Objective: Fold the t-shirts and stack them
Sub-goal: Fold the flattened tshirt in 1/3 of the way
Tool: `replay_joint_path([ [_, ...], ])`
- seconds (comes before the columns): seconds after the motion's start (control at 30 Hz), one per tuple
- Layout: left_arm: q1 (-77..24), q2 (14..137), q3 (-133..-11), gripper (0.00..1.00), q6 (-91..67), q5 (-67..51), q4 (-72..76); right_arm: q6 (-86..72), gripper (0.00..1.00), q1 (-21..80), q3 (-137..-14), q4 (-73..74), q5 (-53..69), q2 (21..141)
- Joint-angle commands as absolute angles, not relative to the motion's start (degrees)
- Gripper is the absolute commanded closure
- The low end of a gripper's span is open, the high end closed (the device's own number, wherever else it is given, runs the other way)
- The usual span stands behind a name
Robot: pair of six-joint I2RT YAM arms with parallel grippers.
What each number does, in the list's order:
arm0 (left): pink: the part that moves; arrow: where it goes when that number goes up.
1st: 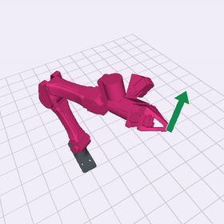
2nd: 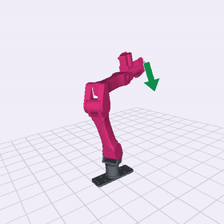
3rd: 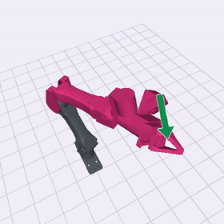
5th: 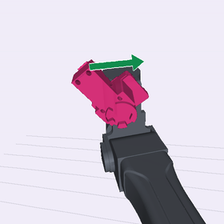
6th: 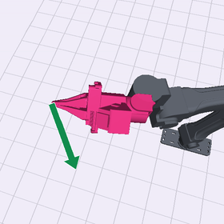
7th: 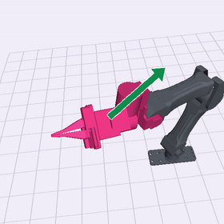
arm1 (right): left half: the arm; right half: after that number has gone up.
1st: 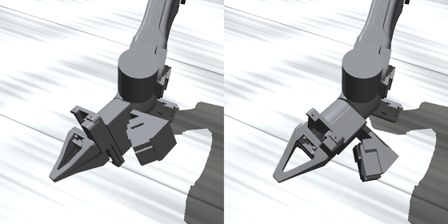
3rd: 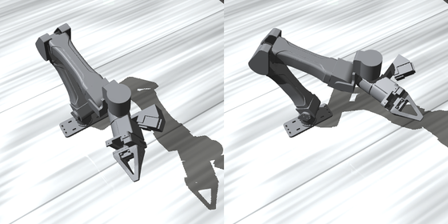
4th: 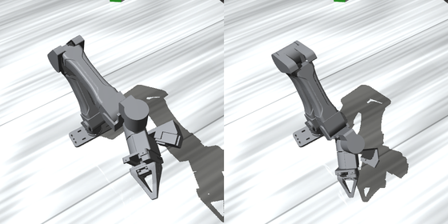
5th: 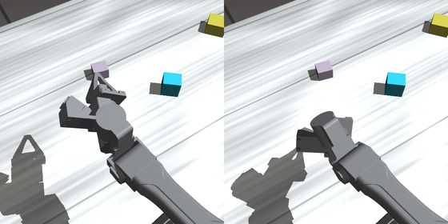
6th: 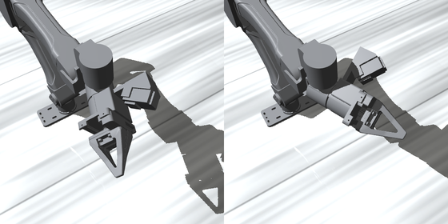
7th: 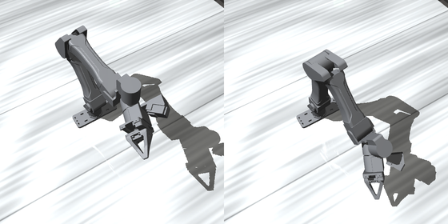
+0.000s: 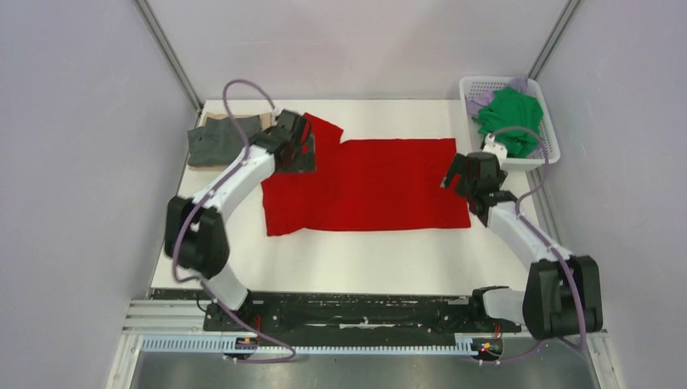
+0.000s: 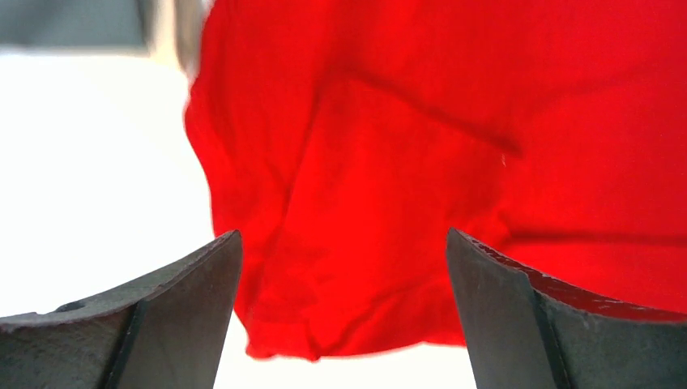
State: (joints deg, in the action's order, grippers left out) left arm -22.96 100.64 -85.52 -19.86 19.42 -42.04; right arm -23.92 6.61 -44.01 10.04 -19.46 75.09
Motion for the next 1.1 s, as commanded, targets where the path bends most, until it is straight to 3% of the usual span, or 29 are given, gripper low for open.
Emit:
replay_joint_path([
  [0.0, -23.1, 88.1, -67.8, 0.0, -31.1, 6.2, -32.3, -24.1, 0.02, 8.1, -35.2, 2.0, -2.7, 69.1],
  [0.13, -23.2, 83.4, -53.7, 0.0, -35.1, -1.5, -22.9, -23.4, 0.02, 12.3, -33.0, -0.9, 1.7, 71.0],
  [0.27, -22.7, 84.2, -48.4, 0.0, -35.7, 3.9, -21.5, -23.5, 0.02, 12.8, -31.4, -2.5, 0.5, 75.0],
  [0.5, -19.9, 88.4, -44.5, 0.0, -37.3, 3.8, -21.0, -25.2, 0.02, 11.8, -28.7, -3.2, -3.4, 77.4],
  [1.07, -18.8, 74.5, -36.0, 0.0, -41.9, 8.6, -31.5, -24.9, 0.02, 9.6, -22.0, 5.5, -4.5, 72.0],
])
